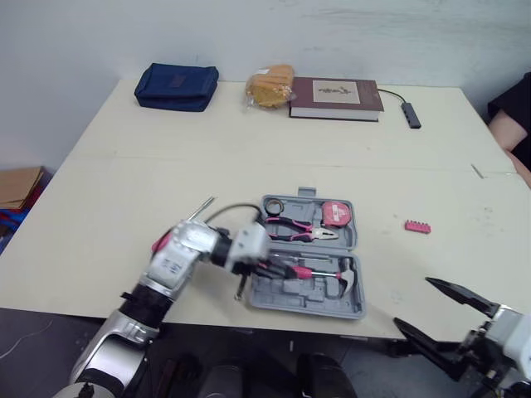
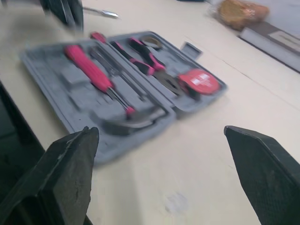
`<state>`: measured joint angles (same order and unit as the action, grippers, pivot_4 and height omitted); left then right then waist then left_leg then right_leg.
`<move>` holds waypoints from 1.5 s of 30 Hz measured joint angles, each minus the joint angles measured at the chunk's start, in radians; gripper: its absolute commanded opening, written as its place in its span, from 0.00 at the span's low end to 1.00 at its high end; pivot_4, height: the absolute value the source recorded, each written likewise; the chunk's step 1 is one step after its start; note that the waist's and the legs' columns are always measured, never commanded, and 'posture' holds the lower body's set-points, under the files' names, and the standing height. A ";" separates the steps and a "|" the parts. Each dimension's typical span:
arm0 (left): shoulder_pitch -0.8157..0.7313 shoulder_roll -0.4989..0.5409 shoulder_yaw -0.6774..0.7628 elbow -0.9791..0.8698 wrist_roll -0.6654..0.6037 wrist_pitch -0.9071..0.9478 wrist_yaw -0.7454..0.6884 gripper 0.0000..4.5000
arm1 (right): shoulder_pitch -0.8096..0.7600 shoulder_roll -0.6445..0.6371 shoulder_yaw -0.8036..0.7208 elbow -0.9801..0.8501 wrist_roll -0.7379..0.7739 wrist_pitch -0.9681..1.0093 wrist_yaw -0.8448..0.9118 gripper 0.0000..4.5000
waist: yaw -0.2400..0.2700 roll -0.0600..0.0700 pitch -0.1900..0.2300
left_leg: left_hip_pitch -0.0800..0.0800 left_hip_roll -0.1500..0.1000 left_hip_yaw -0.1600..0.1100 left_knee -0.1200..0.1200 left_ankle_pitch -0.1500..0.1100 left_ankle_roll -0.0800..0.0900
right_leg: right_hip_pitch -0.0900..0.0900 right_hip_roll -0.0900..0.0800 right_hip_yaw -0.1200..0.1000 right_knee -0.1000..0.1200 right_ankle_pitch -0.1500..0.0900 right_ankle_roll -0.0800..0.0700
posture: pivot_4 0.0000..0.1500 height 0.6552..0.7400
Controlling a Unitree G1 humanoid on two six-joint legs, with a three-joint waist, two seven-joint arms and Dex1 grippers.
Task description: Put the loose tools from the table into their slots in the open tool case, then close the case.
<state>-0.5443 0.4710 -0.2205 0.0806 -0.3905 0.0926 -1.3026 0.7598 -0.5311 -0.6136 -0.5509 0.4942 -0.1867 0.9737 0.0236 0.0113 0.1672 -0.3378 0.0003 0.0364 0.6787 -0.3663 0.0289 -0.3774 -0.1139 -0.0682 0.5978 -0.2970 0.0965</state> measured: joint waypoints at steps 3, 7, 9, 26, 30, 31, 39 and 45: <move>0.011 0.064 0.114 -0.001 -0.053 0.014 0.000 0.58 | 0.012 0.029 -0.071 0.079 -0.001 -0.079 0.012 1.00 | -0.002 0.001 0.001 | 0.000 0.000 0.000 -0.001 0.000 -0.001 | 0.000 0.000 0.000 -0.001 0.000 0.000 | 1.00 1.00; 0.096 0.176 0.199 0.094 -0.027 -0.051 -0.001 0.99 | 0.017 0.053 -0.119 0.190 -0.001 -0.167 0.027 1.00 | -0.011 0.001 0.002 | 0.002 0.000 0.001 -0.006 0.000 -0.001 | 0.000 0.000 0.000 -0.003 0.000 0.000 | 1.00 1.00; 0.147 0.241 0.265 0.183 -0.011 -0.089 0.012 1.00 | 0.017 0.068 -0.142 0.270 -0.003 -0.216 0.036 1.00 | -0.014 -0.001 0.003 | 0.003 0.000 0.001 -0.012 0.001 0.000 | -0.001 0.000 0.000 -0.005 0.000 0.000 | 1.00 1.00; 0.406 0.440 0.738 0.733 -0.017 -0.274 0.277 1.00 | -0.098 0.049 -0.202 0.832 0.050 -0.409 0.051 1.00 | -0.029 -0.003 0.010 | 0.002 -0.001 0.003 -0.017 -0.003 -0.007 | -0.006 -0.001 0.001 -0.004 -0.003 -0.005 | 1.00 1.00; 0.407 0.449 0.761 0.780 -0.014 -0.301 0.280 1.00 | -0.125 0.011 -0.219 0.944 0.068 -0.442 0.088 1.00 | -0.023 -0.002 0.010 | 0.002 -0.001 0.003 -0.018 -0.002 -0.008 | -0.006 -0.001 0.001 -0.003 -0.003 -0.005 | 1.00 1.00; 0.400 0.446 0.760 0.779 -0.015 -0.301 0.276 1.00 | -0.132 0.006 -0.219 0.953 0.070 -0.450 0.099 1.00 | -0.022 -0.002 0.010 | 0.002 -0.001 0.003 -0.018 -0.002 -0.008 | -0.006 -0.001 0.001 -0.003 -0.002 -0.005 | 1.00 1.00; 0.394 0.342 0.670 0.457 -0.043 -0.218 0.222 1.00 | -0.166 0.031 -0.120 0.811 0.102 -0.459 0.171 1.00 | -0.027 -0.002 0.010 | 0.003 0.000 0.003 -0.018 0.002 -0.013 | -0.007 -0.001 0.001 0.001 -0.002 -0.004 | 1.00 1.00; 0.358 0.317 0.490 0.102 -0.060 -0.102 0.143 1.00 | -0.158 0.028 0.005 0.548 0.116 -0.365 0.167 1.00 | -0.025 -0.001 0.011 | 0.003 0.000 0.004 -0.017 0.004 -0.018 | -0.008 -0.001 0.002 0.003 -0.002 -0.004 | 1.00 1.00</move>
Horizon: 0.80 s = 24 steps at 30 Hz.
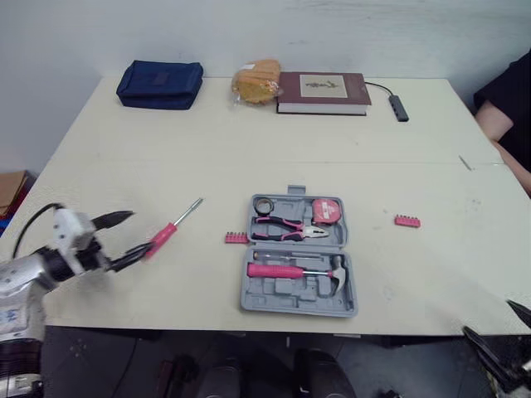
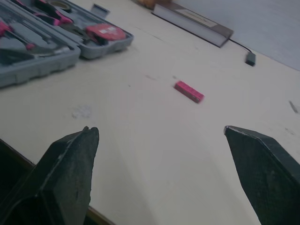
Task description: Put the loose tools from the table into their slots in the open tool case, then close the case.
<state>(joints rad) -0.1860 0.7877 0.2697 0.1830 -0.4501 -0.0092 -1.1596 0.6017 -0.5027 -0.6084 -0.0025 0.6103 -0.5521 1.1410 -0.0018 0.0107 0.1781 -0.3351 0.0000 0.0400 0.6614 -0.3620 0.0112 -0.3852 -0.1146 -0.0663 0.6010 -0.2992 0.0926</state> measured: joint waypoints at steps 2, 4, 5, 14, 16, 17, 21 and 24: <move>-0.087 -0.002 -0.100 -0.027 0.002 0.044 -0.067 1.00 | 0.003 -0.020 0.066 -0.102 -0.004 0.051 0.002 1.00 | 0.005 0.000 0.000 | -0.001 0.000 0.000 0.001 0.002 0.001 | -0.001 0.000 0.000 0.002 0.000 0.000 | 1.00 1.00; -0.166 -0.004 -0.174 -0.015 0.023 0.035 -0.134 1.00 | 0.004 -0.043 0.101 -0.172 -0.008 0.087 0.002 1.00 | 0.006 0.000 0.000 | -0.001 -0.001 0.000 0.001 0.004 0.005 | -0.001 0.000 0.000 0.002 0.000 0.000 | 1.00 1.00; -0.212 -0.008 -0.210 0.021 0.050 0.012 -0.163 1.00 | 0.005 -0.051 0.111 -0.197 -0.013 0.106 0.000 1.00 | 0.008 0.000 0.000 | -0.001 -0.001 0.000 0.001 0.005 0.006 | -0.001 0.001 -0.001 0.003 0.000 0.000 | 1.00 1.00; -0.496 -0.196 -0.411 0.446 0.264 -0.169 -0.227 1.00 | -0.039 -0.127 0.213 -0.418 -0.042 0.307 -0.082 1.00 | 0.023 -0.011 0.006 | -0.007 -0.001 0.010 0.005 0.006 0.008 | -0.008 0.006 -0.004 0.009 0.003 0.005 | 1.00 1.00; -0.537 -0.226 -0.432 0.533 0.304 -0.188 -0.217 1.00 | -0.044 -0.132 0.214 -0.452 -0.042 0.351 -0.113 1.00 | 0.026 -0.012 0.007 | -0.009 -0.002 0.010 0.007 0.007 0.009 | -0.009 0.006 -0.005 0.008 0.004 0.007 | 1.00 1.00; -0.557 -0.248 -0.443 0.571 0.320 -0.200 -0.213 1.00 | -0.051 -0.132 0.214 -0.475 -0.042 0.372 -0.130 1.00 | 0.027 -0.012 0.007 | -0.011 -0.003 0.010 0.008 0.007 0.011 | -0.009 0.006 -0.005 0.008 0.005 0.008 | 1.00 1.00; -0.594 -0.279 -0.450 0.629 0.355 -0.236 -0.189 1.00 | -0.051 -0.131 0.214 -0.532 -0.052 0.411 -0.169 1.00 | 0.028 -0.012 0.007 | -0.018 -0.003 0.007 0.018 0.005 0.014 | -0.011 0.004 -0.007 0.007 0.006 0.011 | 1.00 1.00; -0.611 -0.294 -0.446 0.663 0.358 -0.239 -0.191 1.00 | -0.041 -0.130 0.212 -0.563 -0.055 0.443 -0.200 1.00 | 0.028 -0.012 0.006 | -0.018 -0.004 0.007 0.020 0.004 0.016 | -0.010 0.002 -0.007 0.006 0.007 0.013 | 1.00 1.00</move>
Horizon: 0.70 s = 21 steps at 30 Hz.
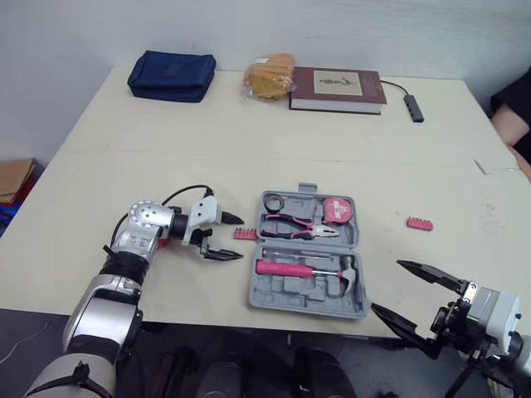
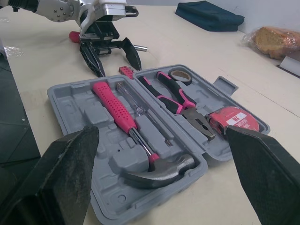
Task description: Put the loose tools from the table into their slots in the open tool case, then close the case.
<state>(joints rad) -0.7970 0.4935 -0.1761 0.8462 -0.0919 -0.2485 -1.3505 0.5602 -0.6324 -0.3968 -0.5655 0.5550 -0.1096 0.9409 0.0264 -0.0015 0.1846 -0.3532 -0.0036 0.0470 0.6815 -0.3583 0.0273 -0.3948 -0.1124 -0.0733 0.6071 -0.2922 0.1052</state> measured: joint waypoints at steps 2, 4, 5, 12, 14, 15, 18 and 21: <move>-0.010 -0.012 0.001 0.015 0.001 0.007 0.004 1.00 | 0.000 0.000 0.000 -0.017 -0.004 0.012 -0.011 1.00 | 0.001 0.000 0.000 | 0.000 -0.001 0.000 0.000 0.000 0.001 | 0.000 -0.001 0.000 0.000 0.000 0.001 | 1.00 1.00; -0.020 -0.015 -0.001 0.028 0.010 0.010 0.006 1.00 | 0.000 0.000 0.000 -0.037 -0.004 0.030 -0.024 1.00 | 0.001 0.000 0.000 | 0.000 -0.001 0.000 0.000 0.000 0.001 | 0.001 -0.001 0.000 0.000 0.000 0.001 | 1.00 1.00; -0.024 -0.015 -0.002 0.030 0.016 0.013 0.007 1.00 | 0.000 0.000 -0.001 -0.048 -0.004 0.042 -0.032 1.00 | 0.000 0.000 0.000 | 0.000 -0.001 0.000 0.000 0.000 0.001 | 0.001 -0.001 0.000 0.000 0.000 0.001 | 1.00 1.00; -0.037 -0.041 0.008 0.066 0.020 0.014 0.035 0.43 | 0.015 -0.001 -0.007 -0.073 -0.003 0.086 -0.044 1.00 | 0.000 0.000 -0.001 | 0.000 -0.001 0.000 0.000 0.000 0.001 | 0.001 -0.001 0.000 0.000 0.000 0.001 | 1.00 1.00; -0.038 -0.047 0.008 0.071 0.021 0.004 0.044 0.20 | 0.015 -0.001 -0.013 -0.087 0.000 0.095 -0.048 1.00 | 0.000 0.000 -0.001 | 0.000 -0.001 0.000 0.000 0.000 0.001 | 0.001 0.000 0.000 0.000 0.000 0.001 | 1.00 1.00; -0.038 -0.047 0.008 0.072 0.021 0.001 0.049 0.15 | 0.016 -0.001 -0.017 -0.096 0.003 0.102 -0.051 1.00 | 0.000 0.000 -0.001 | 0.000 -0.001 0.000 0.000 0.000 0.001 | 0.001 0.000 0.000 0.000 0.000 0.001 | 1.00 1.00; -0.037 -0.047 0.005 0.077 0.022 -0.006 0.059 0.15 | 0.018 -0.001 -0.034 -0.106 0.007 0.117 -0.055 1.00 | 0.000 -0.001 -0.001 | 0.001 -0.001 0.000 0.000 0.000 0.001 | 0.001 0.000 0.000 0.000 0.001 0.001 | 1.00 1.00; -0.037 -0.045 0.007 0.083 0.022 -0.015 0.060 0.15 | 0.020 -0.001 -0.043 -0.113 0.008 0.131 -0.058 1.00 | -0.001 -0.001 -0.002 | 0.001 -0.001 0.000 0.000 0.000 0.001 | 0.001 0.000 0.000 0.000 0.001 0.001 | 1.00 1.00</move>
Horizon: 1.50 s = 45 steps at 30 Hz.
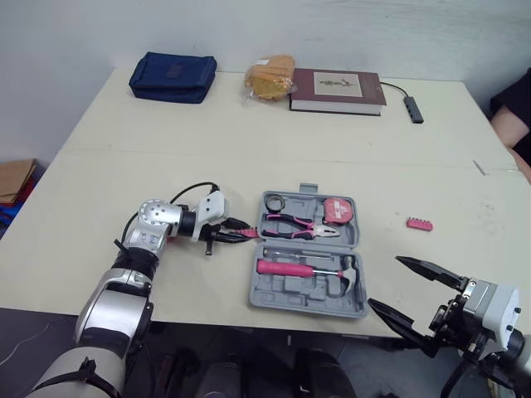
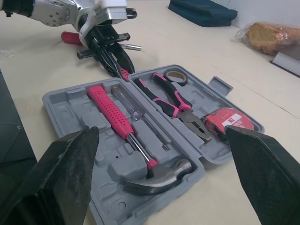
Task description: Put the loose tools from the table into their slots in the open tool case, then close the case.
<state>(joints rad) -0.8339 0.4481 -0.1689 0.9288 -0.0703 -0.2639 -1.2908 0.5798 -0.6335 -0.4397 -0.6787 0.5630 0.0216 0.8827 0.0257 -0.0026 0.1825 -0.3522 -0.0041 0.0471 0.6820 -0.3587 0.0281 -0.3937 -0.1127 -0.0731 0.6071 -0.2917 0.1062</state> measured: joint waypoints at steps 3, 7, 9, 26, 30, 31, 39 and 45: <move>0.016 0.013 0.022 -0.012 -0.012 -0.012 -0.024 0.15 | 0.002 0.000 0.000 -0.013 0.006 0.010 -0.001 1.00 | -0.003 0.000 0.000 | 0.000 0.000 0.000 0.000 0.000 0.000 | 0.000 0.000 0.000 0.000 0.000 0.000 | 1.00 1.00; 0.065 0.089 0.053 -0.105 -0.062 0.005 -0.125 0.15 | 0.025 0.000 -0.011 -0.027 0.011 0.022 0.002 1.00 | -0.011 -0.001 0.000 | -0.002 0.001 0.000 0.000 0.000 -0.001 | -0.002 0.001 0.000 0.001 0.000 0.000 | 1.00 1.00; 0.097 0.128 0.064 -0.218 -0.104 0.049 -0.184 0.15 | 0.032 0.000 -0.032 -0.027 0.012 0.022 0.009 1.00 | -0.009 -0.001 0.000 | -0.002 0.001 0.000 0.000 0.000 -0.001 | -0.002 0.000 0.001 0.000 0.000 0.000 | 1.00 1.00; 0.251 0.236 -0.194 -1.163 -0.115 0.733 -0.043 0.15 | -0.023 -0.019 0.003 -0.021 0.009 0.058 0.040 1.00 | -0.002 0.000 0.000 | -0.002 0.000 -0.005 0.001 0.000 -0.001 | 0.000 0.000 0.008 -0.001 -0.001 -0.001 | 1.00 1.00; 0.247 0.236 -0.233 -1.185 -0.055 0.757 0.018 0.15 | -0.018 -0.019 0.003 -0.021 0.007 0.058 0.041 1.00 | -0.001 0.000 0.000 | -0.002 0.000 -0.005 0.001 0.000 -0.001 | 0.000 0.000 0.008 -0.002 -0.001 -0.001 | 1.00 1.00; 0.246 0.236 -0.244 -1.183 -0.038 0.761 0.029 0.15 | -0.015 -0.018 0.003 -0.021 0.007 0.058 0.040 1.00 | -0.001 0.000 0.000 | -0.002 0.000 -0.005 0.001 0.000 -0.001 | 0.000 0.000 0.008 -0.002 -0.001 -0.001 | 1.00 1.00; 0.209 0.218 -0.316 -1.182 0.005 0.865 0.061 0.15 | 0.011 0.002 0.003 -0.023 -0.007 0.055 0.026 1.00 | -0.001 0.000 0.000 | -0.002 0.000 -0.005 0.001 0.000 -0.001 | 0.000 0.000 0.009 -0.001 -0.001 -0.001 | 1.00 1.00; 0.174 0.184 -0.341 -1.165 0.018 0.890 0.083 0.15 | 0.019 0.014 0.005 -0.025 -0.015 0.047 0.018 1.00 | 0.002 0.000 0.000 | -0.002 0.000 -0.005 0.001 0.001 -0.001 | 0.000 0.000 0.008 -0.002 -0.001 -0.001 | 1.00 1.00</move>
<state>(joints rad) -0.6596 0.6320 -0.5099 -0.2364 -0.0524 0.6259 -1.2082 0.5983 -0.6191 -0.4347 -0.7033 0.5479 0.0690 0.9011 0.0276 -0.0024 0.1829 -0.3545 -0.0043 0.0418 0.6831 -0.3577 0.0274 -0.3932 -0.1128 -0.0647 0.6055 -0.2923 0.1049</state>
